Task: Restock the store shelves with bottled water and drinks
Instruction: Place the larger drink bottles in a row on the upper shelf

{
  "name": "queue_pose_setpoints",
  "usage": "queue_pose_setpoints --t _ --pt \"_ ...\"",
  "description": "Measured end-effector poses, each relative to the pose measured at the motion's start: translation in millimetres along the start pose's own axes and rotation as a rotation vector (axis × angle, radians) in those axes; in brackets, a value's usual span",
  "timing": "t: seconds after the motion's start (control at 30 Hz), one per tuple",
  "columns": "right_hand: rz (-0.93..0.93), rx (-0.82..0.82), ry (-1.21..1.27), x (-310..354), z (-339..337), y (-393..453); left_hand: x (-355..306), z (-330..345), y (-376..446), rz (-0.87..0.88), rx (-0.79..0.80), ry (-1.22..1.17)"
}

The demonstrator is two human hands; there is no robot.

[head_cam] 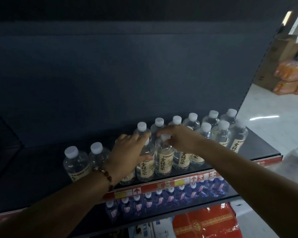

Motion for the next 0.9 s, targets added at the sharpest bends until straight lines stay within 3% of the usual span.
queue_pose_setpoints --t 0.37,0.53,0.63,0.73,0.9 --pt "0.04 -0.095 0.055 10.4 -4.2 -4.5 2.6 -2.6 8.6 -0.017 0.011 0.009" --pt "0.081 -0.242 0.047 14.6 -31.9 33.4 18.7 -29.0 51.3 -0.239 -0.058 -0.197" --pt "0.088 -0.139 -0.087 11.2 -28.7 64.0 31.0 -13.4 71.1 -0.275 0.077 -0.138" --pt "0.139 0.035 -0.206 -2.1 -3.4 81.5 37.7 12.4 73.9 -0.352 0.248 -0.261" --pt "0.159 0.051 -0.272 -18.0 10.4 92.6 41.2 15.5 76.5 -0.369 0.249 -0.298"
Point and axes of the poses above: each hand's wrist, its own y-axis towards the middle knuckle, its own z-axis out of the palm, x = y × z, the point moved 9 cm from there along y, towards the middle knuckle, and after that the axes turned 11 degrees about -x, right-handed, at the moved point
